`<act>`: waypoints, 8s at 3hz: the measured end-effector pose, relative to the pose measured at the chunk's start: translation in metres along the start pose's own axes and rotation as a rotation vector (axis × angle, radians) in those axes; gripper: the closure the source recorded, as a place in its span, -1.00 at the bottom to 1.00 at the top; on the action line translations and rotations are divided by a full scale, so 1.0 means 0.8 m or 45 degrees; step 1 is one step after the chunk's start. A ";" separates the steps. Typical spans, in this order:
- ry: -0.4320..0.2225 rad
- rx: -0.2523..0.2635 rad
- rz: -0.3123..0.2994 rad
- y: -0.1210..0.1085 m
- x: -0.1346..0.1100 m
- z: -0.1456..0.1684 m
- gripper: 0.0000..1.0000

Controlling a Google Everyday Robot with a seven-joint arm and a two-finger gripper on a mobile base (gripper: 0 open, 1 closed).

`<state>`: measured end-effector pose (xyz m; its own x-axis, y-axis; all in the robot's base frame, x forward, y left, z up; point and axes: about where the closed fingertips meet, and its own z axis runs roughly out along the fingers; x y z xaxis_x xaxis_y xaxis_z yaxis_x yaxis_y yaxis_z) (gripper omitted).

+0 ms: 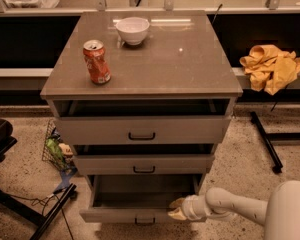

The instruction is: Open bottom drawer

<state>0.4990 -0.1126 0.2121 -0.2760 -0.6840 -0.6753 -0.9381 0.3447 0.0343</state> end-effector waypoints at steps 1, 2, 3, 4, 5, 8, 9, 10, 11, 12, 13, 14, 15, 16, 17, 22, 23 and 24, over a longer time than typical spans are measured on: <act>0.001 0.003 -0.006 -0.003 -0.004 -0.002 1.00; 0.019 0.040 -0.091 -0.048 -0.052 -0.025 1.00; 0.025 0.039 -0.117 -0.078 -0.078 -0.035 1.00; 0.023 0.034 -0.117 -0.076 -0.078 -0.032 0.65; 0.030 0.045 -0.127 -0.079 -0.072 -0.028 0.17; 0.122 0.077 -0.124 -0.112 -0.019 -0.013 0.03; 0.119 0.087 -0.108 -0.113 -0.003 -0.012 0.49; 0.115 0.096 -0.091 -0.111 0.010 -0.008 0.95; 0.159 0.071 -0.080 -0.097 0.029 0.010 1.00; 0.201 0.017 -0.054 -0.075 0.051 0.025 1.00; 0.252 -0.015 -0.011 -0.043 0.076 0.018 1.00; 0.253 -0.016 -0.010 -0.042 0.076 0.017 1.00; 0.287 -0.126 0.054 0.027 0.095 -0.010 1.00; 0.291 -0.148 0.066 0.038 0.097 -0.013 1.00; 0.276 -0.259 0.114 0.091 0.104 -0.027 1.00; 0.155 -0.274 0.097 0.082 0.111 0.016 1.00; 0.193 -0.282 0.120 0.119 0.118 -0.006 1.00; 0.193 -0.282 0.120 0.116 0.117 -0.005 1.00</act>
Offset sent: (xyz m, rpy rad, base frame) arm 0.0974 0.0017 0.0933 -0.0864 -0.1414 0.0650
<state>0.3856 -0.1471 0.1550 -0.3765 -0.7497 -0.5442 -0.9252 0.2738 0.2629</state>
